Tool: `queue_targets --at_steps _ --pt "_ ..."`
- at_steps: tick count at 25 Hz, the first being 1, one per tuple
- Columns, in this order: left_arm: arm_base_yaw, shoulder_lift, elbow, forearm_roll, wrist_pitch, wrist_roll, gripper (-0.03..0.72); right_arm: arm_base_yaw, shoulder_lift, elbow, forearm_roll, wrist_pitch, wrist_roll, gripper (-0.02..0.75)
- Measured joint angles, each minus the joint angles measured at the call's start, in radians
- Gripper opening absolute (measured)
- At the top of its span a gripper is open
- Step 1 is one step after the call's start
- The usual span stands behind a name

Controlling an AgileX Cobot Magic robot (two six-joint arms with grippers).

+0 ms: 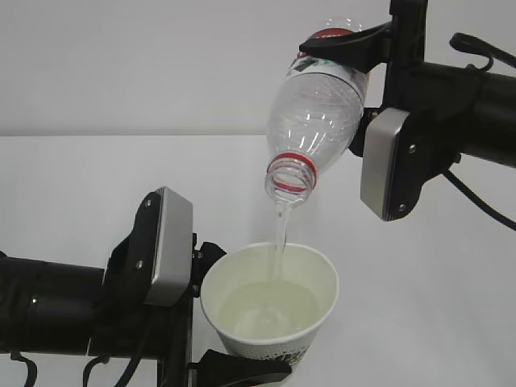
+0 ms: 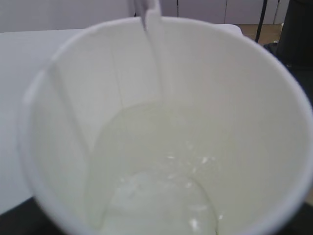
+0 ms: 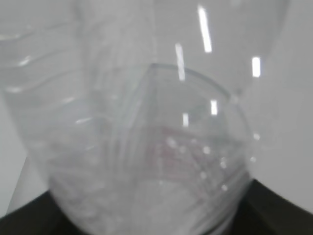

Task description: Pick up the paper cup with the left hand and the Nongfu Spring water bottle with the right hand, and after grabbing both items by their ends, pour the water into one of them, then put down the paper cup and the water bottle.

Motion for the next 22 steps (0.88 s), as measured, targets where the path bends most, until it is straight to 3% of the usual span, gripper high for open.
queue_targets --at_steps 22 --pt "0.0 0.0 0.0 0.0 0.002 0.0 0.568 0.0 0.0 -0.001 0.0 0.0 -0.002 0.478"
